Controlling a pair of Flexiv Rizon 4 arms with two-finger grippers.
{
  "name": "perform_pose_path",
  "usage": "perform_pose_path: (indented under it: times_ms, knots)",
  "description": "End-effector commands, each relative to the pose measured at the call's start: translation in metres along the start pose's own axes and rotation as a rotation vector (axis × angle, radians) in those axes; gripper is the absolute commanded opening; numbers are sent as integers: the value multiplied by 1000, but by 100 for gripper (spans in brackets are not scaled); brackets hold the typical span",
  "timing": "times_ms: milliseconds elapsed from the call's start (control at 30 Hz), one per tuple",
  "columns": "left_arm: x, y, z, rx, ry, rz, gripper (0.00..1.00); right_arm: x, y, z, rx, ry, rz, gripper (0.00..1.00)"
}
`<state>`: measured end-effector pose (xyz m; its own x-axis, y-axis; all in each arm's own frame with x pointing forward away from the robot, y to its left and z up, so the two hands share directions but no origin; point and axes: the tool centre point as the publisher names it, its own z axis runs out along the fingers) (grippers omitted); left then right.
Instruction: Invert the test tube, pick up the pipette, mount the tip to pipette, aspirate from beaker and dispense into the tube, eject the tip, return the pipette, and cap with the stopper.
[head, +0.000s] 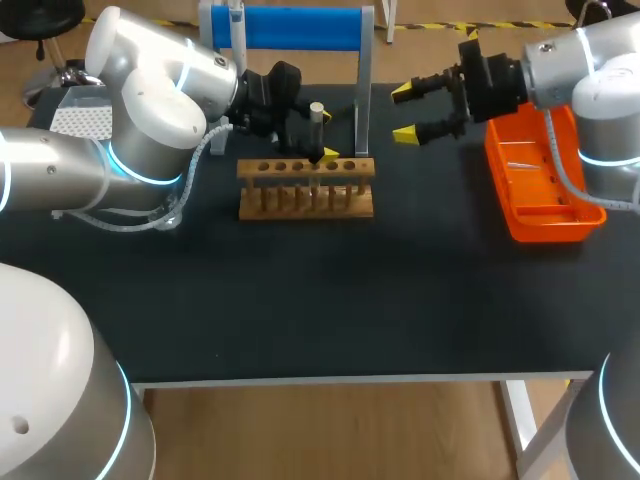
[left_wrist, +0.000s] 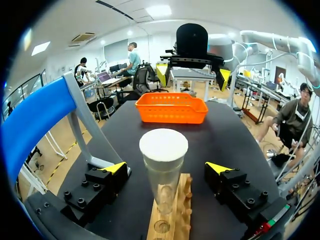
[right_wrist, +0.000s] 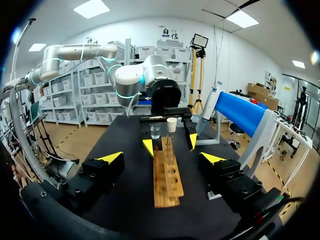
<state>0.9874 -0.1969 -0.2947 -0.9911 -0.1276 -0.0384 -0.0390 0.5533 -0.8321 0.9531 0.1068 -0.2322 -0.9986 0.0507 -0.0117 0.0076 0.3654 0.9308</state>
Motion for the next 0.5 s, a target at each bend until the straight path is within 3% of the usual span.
perform_pose_path:
  times_ms: [33,500]
  knots:
    - [-2,1,-7,-1,-16,-2,100,0,0,0,2,-1,0,100]
    - [1,7,-31,-19,-85,-29,100,0,0,0,2,-1,0,100]
